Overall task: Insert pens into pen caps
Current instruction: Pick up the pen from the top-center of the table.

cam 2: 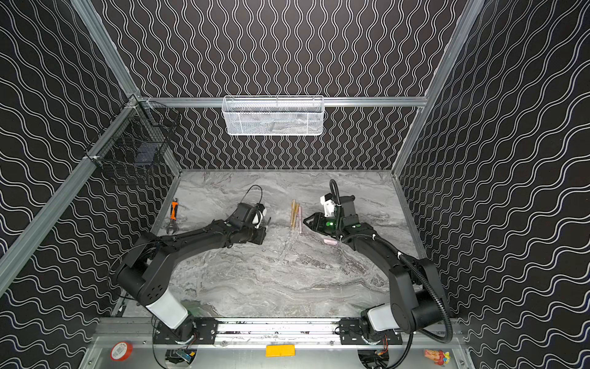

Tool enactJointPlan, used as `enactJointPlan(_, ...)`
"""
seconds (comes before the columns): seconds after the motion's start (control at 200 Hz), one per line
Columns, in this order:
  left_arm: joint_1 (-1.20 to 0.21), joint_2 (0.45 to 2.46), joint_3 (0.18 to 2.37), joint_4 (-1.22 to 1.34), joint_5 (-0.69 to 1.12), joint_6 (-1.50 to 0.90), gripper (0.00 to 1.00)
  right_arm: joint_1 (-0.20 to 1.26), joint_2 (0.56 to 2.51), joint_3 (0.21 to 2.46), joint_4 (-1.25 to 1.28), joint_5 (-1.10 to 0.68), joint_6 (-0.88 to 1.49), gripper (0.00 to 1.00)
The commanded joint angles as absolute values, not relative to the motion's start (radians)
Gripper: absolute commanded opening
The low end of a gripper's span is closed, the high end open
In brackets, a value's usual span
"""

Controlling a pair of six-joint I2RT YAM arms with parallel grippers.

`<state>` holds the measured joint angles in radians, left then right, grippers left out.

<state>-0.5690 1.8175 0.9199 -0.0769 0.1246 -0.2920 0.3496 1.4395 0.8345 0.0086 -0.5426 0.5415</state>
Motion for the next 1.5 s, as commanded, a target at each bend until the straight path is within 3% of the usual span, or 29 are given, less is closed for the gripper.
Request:
enactJointPlan(0.0, -0.57, 1.805, 0.883, 0.139, 0.267, -0.351, 0.12, 0.395, 1.461, 0.84, 0.081, -0.557, 0.58, 0.42)
enactJointPlan(0.17, -0.571, 1.793, 0.849, 0.225, 0.344, -0.404, 0.11, 0.478, 1.524, 0.88, 0.1, -0.528, 0.597, 0.44)
enactJointPlan(0.716, -0.58, 1.732, 0.804, 0.281, 0.426, -0.441, 0.1, 0.517, 1.675, 0.98, 0.16, -0.54, 0.652, 0.45)
enactJointPlan(1.236, -0.583, 1.751, 0.81, 0.307, 0.456, -0.452, 0.1, 0.538, 1.704, 1.016, 0.165, -0.557, 0.654, 0.16)
enactJointPlan(1.296, -0.582, 1.753, 0.81, 0.313, 0.461, -0.454, 0.13, 0.538, 1.695, 1.01, 0.164, -0.554, 0.651, 0.13)
enactJointPlan(1.376, -0.583, 1.758, 0.811, 0.319, 0.472, -0.454, 0.28, 0.539, 1.678, 1.003, 0.159, -0.541, 0.645, 0.12)
enactJointPlan(1.497, -0.583, 1.759, 0.798, 0.33, 0.486, -0.451, 0.37, 0.539, 1.652, 1.004, 0.141, -0.513, 0.628, 0.11)
